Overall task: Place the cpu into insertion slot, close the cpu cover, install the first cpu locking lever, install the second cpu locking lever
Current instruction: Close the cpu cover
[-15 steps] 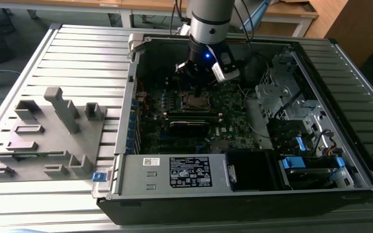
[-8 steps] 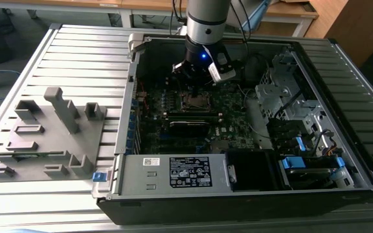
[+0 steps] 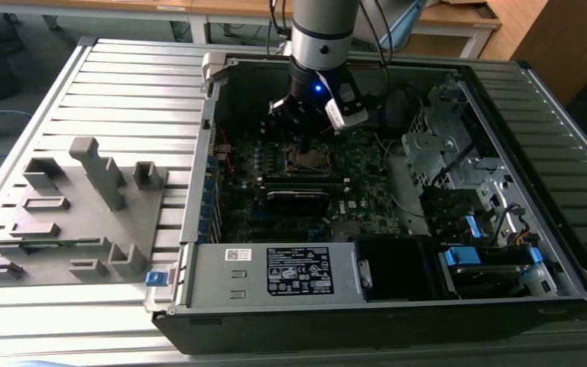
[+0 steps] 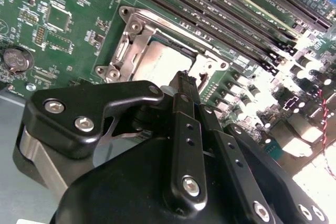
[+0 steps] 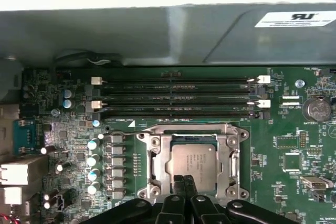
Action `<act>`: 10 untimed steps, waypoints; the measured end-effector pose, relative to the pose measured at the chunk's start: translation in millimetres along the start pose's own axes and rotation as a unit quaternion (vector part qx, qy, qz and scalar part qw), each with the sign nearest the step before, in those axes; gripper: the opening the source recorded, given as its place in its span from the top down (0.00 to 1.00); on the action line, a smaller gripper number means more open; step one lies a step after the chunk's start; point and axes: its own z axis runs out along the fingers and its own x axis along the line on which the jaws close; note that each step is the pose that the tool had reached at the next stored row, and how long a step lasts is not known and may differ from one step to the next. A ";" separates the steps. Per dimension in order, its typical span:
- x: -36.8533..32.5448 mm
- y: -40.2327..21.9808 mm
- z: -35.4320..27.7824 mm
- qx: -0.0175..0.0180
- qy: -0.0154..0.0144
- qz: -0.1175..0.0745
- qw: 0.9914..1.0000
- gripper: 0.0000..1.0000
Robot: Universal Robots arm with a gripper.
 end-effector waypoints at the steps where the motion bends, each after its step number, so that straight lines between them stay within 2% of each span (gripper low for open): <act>1: 1.5 0.0 0.1 0.000 -0.001 0.000 1.000 0.89; 2: 4.3 0.0 0.8 0.000 -0.002 0.000 1.000 0.89; 6: 7.6 -0.2 6.2 0.000 -0.005 0.000 1.000 0.89; 10: 12.8 -0.3 9.4 0.000 -0.006 0.000 1.000 0.89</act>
